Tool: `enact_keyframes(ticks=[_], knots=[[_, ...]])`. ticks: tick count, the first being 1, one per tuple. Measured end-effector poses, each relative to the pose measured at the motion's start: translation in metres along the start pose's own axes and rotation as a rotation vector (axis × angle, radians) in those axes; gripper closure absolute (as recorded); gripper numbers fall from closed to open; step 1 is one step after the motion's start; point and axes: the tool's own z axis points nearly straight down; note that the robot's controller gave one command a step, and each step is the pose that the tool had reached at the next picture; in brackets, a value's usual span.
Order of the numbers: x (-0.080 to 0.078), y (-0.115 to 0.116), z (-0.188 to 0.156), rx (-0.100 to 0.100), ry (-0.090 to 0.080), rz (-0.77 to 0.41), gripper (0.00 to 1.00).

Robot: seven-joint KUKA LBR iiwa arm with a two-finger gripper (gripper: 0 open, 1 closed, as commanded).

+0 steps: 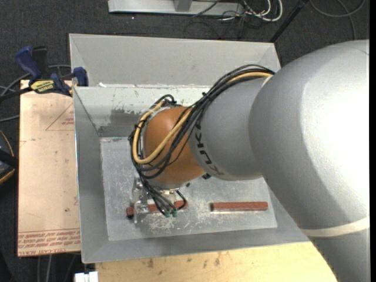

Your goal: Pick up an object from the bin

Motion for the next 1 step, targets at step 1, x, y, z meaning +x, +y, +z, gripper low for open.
enact_keyframes(ticks=[1], knots=[[0.0006, -0.0002, -0.0021, 0.001, 0.002, 0.001, 1.0]])
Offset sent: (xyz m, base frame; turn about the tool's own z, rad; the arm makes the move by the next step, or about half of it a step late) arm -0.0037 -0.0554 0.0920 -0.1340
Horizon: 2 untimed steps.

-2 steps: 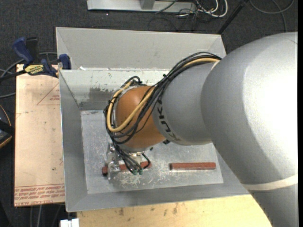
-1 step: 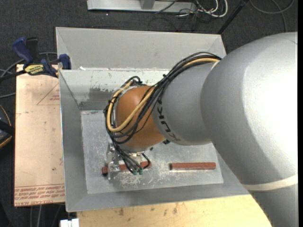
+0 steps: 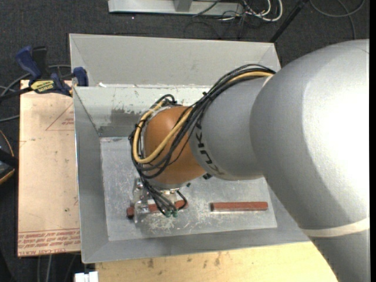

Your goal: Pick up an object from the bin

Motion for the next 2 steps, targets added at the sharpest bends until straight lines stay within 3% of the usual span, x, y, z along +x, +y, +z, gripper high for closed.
enact_keyframes(ticks=[1, 2], knots=[[0.0073, -0.0535, -0.09, 0.005, 0.013, -0.134, 1.0], [0.0073, -0.0535, -0.09, 0.005, 0.013, -0.133, 1.0]])
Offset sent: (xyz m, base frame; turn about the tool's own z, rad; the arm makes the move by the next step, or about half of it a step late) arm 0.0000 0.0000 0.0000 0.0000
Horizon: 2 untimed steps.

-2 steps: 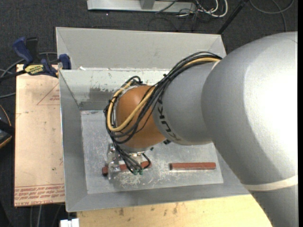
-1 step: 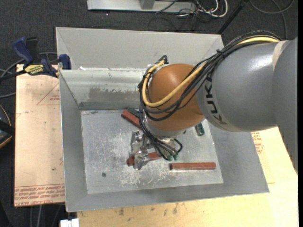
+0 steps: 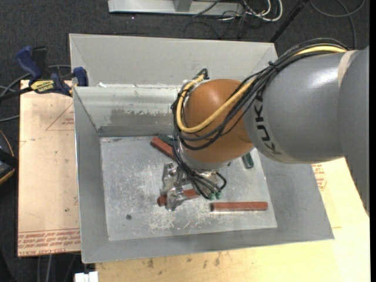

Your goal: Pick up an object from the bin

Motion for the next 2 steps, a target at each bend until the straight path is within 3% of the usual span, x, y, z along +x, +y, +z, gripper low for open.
enact_keyframes(ticks=[1, 2], knots=[[0.001, 0.0, -0.002, 0.0, 0.002, -0.003, 1.0], [-0.063, -0.005, -0.047, 0.0, -0.002, 0.064, 1.0]])
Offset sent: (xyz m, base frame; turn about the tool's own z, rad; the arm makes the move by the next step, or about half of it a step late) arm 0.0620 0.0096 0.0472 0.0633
